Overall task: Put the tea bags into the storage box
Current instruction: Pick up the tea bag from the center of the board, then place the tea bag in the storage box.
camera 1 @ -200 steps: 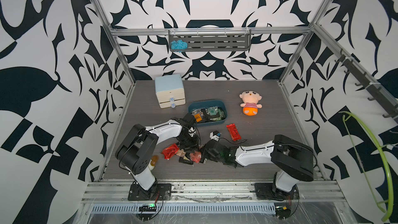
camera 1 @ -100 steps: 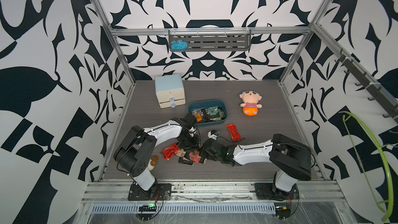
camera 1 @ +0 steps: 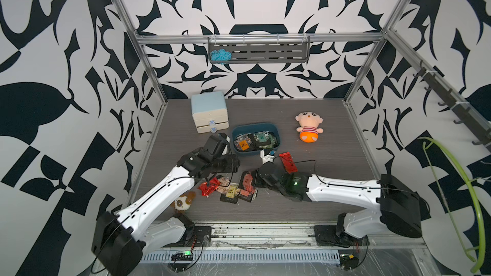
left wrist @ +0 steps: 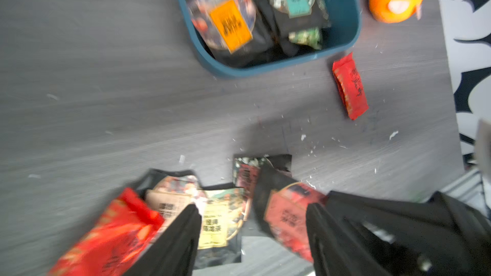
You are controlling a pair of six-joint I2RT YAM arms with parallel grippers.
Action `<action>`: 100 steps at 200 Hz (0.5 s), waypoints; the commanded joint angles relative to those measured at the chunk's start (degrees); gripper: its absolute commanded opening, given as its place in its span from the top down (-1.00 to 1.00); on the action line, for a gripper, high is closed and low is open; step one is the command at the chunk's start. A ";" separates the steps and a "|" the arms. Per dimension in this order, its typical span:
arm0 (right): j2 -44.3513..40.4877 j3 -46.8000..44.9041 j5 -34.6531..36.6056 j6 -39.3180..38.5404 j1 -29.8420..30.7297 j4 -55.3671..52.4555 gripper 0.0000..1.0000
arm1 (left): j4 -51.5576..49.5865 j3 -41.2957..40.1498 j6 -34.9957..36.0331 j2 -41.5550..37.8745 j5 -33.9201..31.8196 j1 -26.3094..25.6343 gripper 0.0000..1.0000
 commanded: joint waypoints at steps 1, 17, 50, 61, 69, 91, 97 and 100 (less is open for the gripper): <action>-4.88 2.69 2.68 -6.55 -5.15 -4.70 1.00 | -0.57 -2.30 -0.88 -4.43 -10.04 -0.14 -0.88; -7.01 3.26 0.78 -8.45 -9.93 -4.41 1.00 | -1.27 -2.72 -0.54 -7.32 -12.73 -0.13 -1.00; -5.15 7.19 -5.33 -12.14 -18.42 -3.15 1.00 | -0.76 -3.81 0.61 -11.12 -12.98 0.00 -1.00; -2.71 9.98 -8.50 -13.18 -20.72 -3.04 1.00 | -1.03 -4.16 0.53 -11.75 -12.93 0.00 -1.00; -0.14 11.93 -11.00 -14.43 -21.91 -2.57 1.00 | -1.28 -4.05 -0.13 -12.04 -13.61 -0.07 -1.00; 7.33 18.00 -16.49 -17.40 -23.23 -1.26 1.00 | -2.21 -3.90 -0.75 -12.48 -15.67 0.02 -1.00; 9.24 19.86 -17.32 -17.78 -23.45 -1.49 1.00 | -2.32 -3.79 -0.83 -12.57 -15.72 0.17 -1.00; 10.66 20.79 -17.93 -18.04 -23.53 -1.57 1.00 | -2.33 -3.82 -0.95 -12.65 -15.84 0.18 -1.00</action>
